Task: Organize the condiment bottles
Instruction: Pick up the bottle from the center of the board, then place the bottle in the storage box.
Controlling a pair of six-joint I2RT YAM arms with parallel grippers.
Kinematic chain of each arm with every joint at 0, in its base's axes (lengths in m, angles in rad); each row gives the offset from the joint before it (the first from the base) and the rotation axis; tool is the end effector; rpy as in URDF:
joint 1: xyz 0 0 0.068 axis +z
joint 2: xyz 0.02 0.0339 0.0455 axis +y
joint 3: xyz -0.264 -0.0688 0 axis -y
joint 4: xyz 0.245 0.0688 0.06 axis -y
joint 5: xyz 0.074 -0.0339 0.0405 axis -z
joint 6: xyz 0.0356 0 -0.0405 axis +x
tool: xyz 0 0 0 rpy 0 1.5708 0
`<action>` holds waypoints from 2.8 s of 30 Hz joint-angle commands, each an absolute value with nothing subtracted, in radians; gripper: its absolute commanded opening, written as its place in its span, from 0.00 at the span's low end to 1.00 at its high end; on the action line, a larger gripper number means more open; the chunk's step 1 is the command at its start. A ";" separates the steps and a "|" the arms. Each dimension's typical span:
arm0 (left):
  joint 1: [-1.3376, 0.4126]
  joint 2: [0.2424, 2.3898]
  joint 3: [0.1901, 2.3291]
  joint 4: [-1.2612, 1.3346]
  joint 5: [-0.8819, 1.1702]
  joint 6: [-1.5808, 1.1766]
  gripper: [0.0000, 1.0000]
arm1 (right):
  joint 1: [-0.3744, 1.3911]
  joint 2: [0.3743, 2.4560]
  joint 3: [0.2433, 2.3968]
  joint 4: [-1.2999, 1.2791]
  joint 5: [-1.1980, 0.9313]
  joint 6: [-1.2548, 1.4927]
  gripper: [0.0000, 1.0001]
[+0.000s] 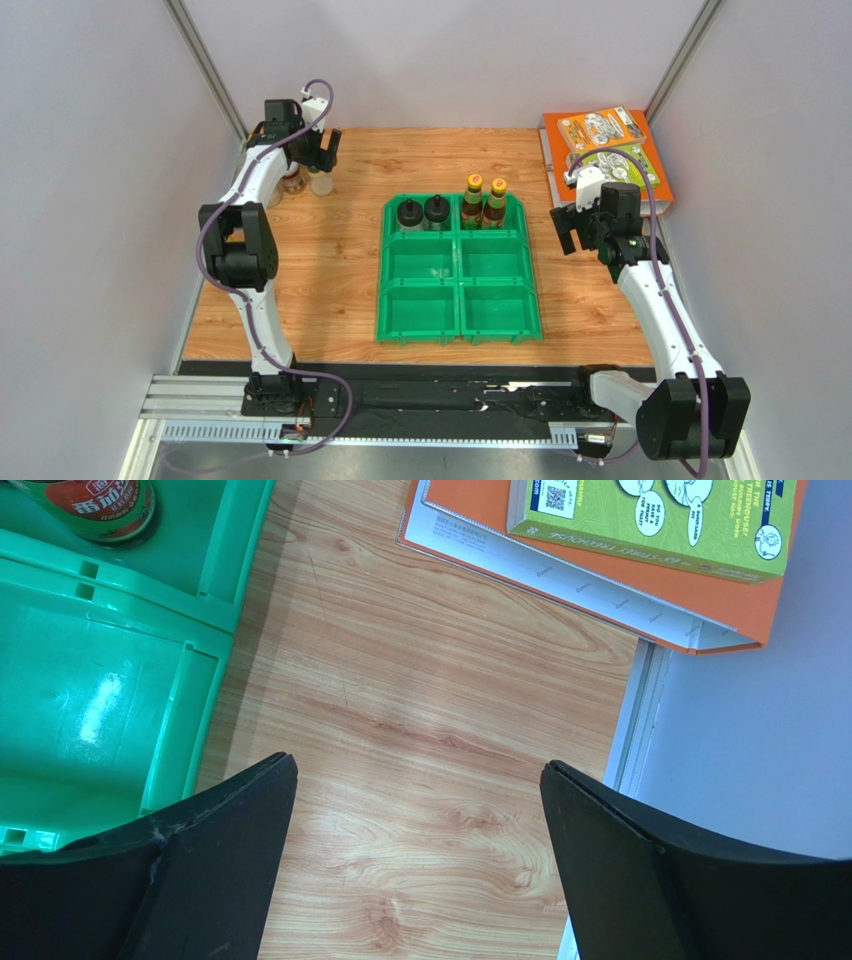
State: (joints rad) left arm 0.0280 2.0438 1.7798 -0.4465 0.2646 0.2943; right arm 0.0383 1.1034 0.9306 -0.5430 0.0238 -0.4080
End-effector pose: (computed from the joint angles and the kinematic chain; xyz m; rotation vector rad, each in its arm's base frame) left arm 0.4747 0.0040 0.2718 0.4350 2.2126 -0.1300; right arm 0.2353 0.0082 0.2943 -0.4960 2.2419 -0.2191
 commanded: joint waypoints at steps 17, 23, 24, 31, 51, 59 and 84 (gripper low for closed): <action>0.049 2.145 1.856 -0.437 0.290 0.304 0.55 | 0.046 1.109 0.971 -0.538 0.018 -0.405 0.94; 0.049 2.103 1.821 -0.459 0.321 0.305 0.25 | 0.044 1.108 0.971 -0.540 0.020 -0.403 0.93; 0.049 2.095 1.813 -0.462 0.333 0.305 0.20 | 0.046 1.108 0.971 -0.540 0.020 -0.403 0.93; 0.049 1.901 1.764 -0.526 0.460 0.279 0.00 | 0.046 1.106 0.973 -0.537 0.025 -0.403 0.93; -0.600 1.483 1.517 -0.618 0.539 0.364 0.00 | 0.044 1.123 0.965 -0.517 0.055 -0.410 0.97; -0.716 1.719 1.629 -0.588 0.514 0.334 0.00 | 0.046 1.118 0.963 -0.518 0.060 -0.411 0.97; -0.819 1.966 1.667 -0.445 0.370 0.304 0.00 | 0.046 1.111 0.957 -0.523 0.041 -0.420 0.97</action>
